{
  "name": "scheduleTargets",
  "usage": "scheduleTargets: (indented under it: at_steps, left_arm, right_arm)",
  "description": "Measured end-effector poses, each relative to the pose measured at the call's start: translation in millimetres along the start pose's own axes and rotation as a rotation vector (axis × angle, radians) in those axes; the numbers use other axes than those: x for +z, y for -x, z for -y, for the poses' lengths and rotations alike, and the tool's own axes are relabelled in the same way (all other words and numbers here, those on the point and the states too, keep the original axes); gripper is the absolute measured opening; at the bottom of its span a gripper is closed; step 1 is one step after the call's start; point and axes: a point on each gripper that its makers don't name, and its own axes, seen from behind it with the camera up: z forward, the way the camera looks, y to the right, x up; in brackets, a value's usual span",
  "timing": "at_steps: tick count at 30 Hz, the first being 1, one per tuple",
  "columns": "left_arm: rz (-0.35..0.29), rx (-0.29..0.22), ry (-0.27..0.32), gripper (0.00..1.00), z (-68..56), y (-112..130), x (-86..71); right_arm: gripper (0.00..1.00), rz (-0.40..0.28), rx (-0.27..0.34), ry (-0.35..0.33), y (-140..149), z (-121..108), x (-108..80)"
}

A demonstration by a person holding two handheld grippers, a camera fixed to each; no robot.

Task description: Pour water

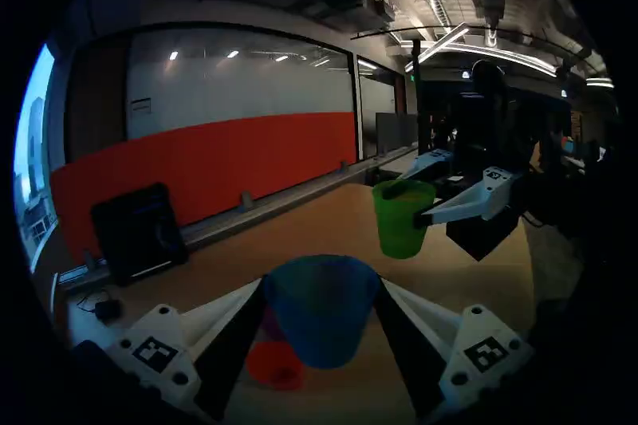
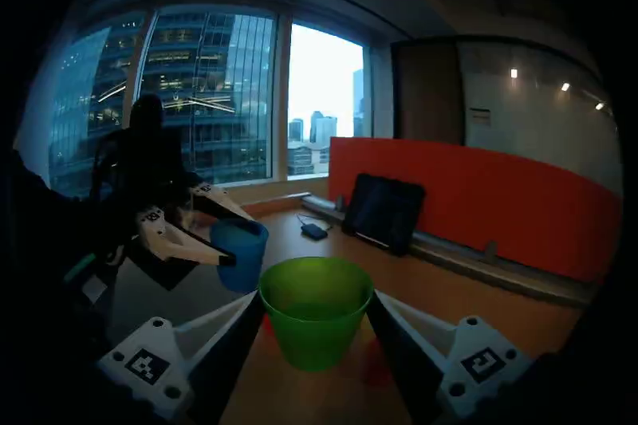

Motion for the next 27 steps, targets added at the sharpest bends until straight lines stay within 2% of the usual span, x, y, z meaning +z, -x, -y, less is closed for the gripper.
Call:
scheduleTargets:
  at_steps: [17,27]
  left_arm:
    - [0.140,0.082,0.085,0.90,-36.4,58,25.5]
    - [0.208,0.082,0.138,0.89,-50.9,93,38.3]
  right_arm:
    - [0.91,0.173,-0.024,-0.024,59,-6,-1.5]
    - [0.91,0.256,-0.044,-0.043,88,-7,4.7]
